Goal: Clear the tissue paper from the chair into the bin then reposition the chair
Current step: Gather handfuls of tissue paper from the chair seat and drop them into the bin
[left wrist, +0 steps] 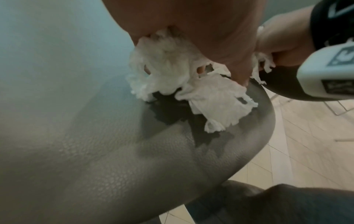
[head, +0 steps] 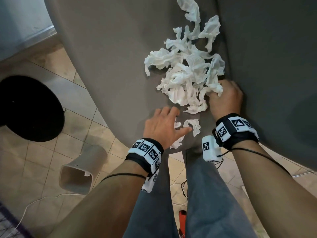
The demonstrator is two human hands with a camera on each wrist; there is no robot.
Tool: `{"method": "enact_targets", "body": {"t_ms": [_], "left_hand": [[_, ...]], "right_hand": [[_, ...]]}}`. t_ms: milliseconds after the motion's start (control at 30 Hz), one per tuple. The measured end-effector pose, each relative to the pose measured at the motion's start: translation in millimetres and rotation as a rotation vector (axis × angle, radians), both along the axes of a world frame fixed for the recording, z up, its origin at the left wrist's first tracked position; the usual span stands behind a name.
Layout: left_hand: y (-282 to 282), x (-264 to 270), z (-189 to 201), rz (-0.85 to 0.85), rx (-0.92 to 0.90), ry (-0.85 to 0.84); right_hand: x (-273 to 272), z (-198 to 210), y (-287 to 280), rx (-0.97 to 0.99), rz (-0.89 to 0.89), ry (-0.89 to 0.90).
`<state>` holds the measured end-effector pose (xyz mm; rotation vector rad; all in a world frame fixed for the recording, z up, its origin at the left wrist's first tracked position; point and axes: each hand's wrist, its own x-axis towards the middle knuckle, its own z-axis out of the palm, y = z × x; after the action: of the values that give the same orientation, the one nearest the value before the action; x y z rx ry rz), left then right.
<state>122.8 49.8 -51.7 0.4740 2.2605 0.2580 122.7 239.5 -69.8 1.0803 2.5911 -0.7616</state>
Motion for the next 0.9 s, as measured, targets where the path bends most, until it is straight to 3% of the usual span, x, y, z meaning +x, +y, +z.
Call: {"method": "enact_targets", "body": {"t_ms": [133, 300, 467, 567, 767, 900], "left_hand": [[14, 1, -3, -0.107, 0.006, -0.006], [14, -4, -1, -0.078, 0.071, -0.02], [-1, -21, 5, 0.127, 0.068, -0.122], [-15, -28, 7, 0.268, 0.071, -0.172], [-39, -39, 9, 0.584, 0.113, -0.091], [-43, -43, 13, 0.645, 0.103, -0.028]], "right_hand": [[-2, 5, 2, -0.193, -0.168, -0.072], [0, 27, 0, -0.333, -0.274, -0.116], [9, 39, -2, -0.374, -0.286, -0.159], [16, 42, 0, -0.312, -0.274, -0.063], [21, 45, 5, -0.265, -0.151, -0.037], [20, 35, 1, -0.32, 0.001, -0.116]]}}
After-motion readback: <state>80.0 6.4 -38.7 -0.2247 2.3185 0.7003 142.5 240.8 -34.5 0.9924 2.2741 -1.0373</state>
